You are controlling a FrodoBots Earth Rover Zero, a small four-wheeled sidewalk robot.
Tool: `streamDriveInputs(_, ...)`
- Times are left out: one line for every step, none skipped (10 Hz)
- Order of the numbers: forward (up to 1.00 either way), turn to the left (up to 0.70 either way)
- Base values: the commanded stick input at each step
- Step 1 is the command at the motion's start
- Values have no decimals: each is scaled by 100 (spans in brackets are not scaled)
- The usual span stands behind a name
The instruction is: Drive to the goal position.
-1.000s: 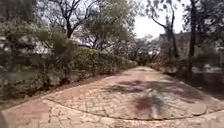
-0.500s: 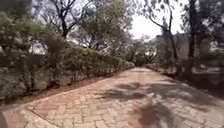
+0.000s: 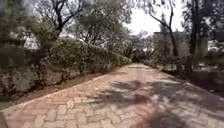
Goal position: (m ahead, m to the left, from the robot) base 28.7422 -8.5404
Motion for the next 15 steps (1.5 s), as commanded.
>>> streamDriveInputs(70,0)
streamDriveInputs(70,0)
streamDriveInputs(70,0)
streamDriveInputs(70,0)
streamDriveInputs(70,0)
streamDriveInputs(70,0)
streamDriveInputs(70,0)
streamDriveInputs(70,0)
streamDriveInputs(70,0)
streamDriveInputs(70,0)
streamDriveInputs(70,0)
streamDriveInputs(70,0)
streamDriveInputs(70,0)
streamDriveInputs(70,0)
streamDriveInputs(70,0)
